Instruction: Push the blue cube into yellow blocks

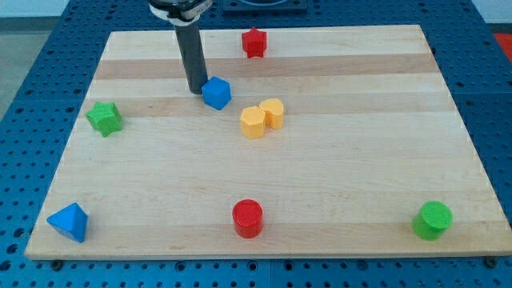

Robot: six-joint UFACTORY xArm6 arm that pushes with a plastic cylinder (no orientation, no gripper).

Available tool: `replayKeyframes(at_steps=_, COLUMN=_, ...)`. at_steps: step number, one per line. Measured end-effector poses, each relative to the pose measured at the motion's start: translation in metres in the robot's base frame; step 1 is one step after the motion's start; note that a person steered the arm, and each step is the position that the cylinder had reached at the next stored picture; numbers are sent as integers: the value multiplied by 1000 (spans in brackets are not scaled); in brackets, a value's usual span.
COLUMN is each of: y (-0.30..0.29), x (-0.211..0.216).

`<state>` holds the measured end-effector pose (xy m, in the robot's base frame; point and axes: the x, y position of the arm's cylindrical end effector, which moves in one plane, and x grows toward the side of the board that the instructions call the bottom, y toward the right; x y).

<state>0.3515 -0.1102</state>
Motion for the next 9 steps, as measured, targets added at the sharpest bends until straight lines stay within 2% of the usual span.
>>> replayKeyframes(at_steps=4, y=50, x=20)
replayKeyframes(at_steps=7, y=50, x=25)
replayKeyframes(at_steps=8, y=-8, x=45)
replayKeyframes(at_steps=9, y=-75, x=86)
